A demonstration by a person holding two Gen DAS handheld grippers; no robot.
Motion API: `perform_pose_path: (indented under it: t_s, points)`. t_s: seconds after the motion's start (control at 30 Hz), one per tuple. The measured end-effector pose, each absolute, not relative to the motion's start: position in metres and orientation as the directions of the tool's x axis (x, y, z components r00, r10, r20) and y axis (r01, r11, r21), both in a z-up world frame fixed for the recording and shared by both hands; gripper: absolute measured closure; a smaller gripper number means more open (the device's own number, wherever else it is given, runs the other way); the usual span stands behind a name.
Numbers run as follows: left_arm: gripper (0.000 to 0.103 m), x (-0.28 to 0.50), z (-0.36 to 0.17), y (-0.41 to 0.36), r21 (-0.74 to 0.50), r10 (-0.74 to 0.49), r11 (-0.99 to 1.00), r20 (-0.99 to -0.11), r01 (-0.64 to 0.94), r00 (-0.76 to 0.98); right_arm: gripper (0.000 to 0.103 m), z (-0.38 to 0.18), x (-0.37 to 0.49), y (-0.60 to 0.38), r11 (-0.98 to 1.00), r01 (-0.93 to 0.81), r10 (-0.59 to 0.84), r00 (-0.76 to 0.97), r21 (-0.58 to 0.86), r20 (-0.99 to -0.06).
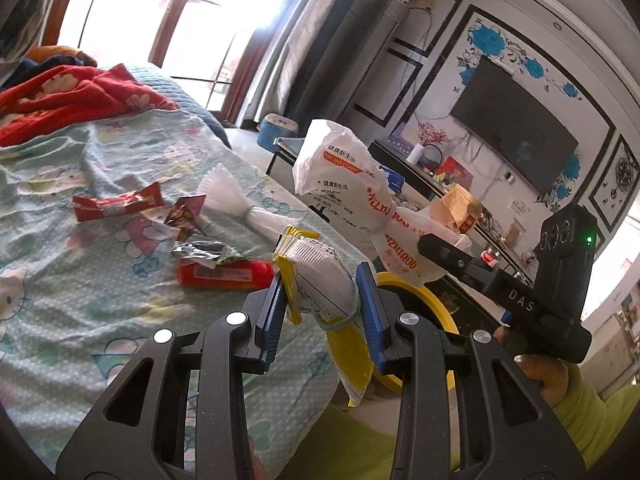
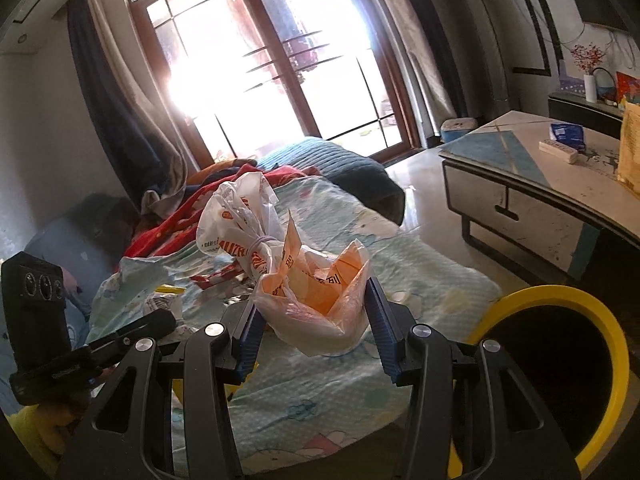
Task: Collect trash
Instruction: 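Carry the snack packet and white plastic bag over the yellow bin with both tools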
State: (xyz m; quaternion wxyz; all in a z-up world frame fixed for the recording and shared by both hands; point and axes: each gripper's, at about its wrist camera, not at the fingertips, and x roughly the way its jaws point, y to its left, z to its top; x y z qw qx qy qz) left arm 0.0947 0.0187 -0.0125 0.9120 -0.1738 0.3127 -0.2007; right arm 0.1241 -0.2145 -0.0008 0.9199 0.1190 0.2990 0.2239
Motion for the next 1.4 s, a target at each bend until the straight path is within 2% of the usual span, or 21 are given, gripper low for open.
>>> perform_pose_path:
  t_s: [1.4]
  points:
    - [0.076, 0.123, -0.026, -0.106, -0.424, -0.615, 0.788, -0.501, 0.447, 0.609, 0.057, -0.021, 0.107, -0.351, 0.943, -0.018, 0.203, 0.822, 0.332, -0.533]
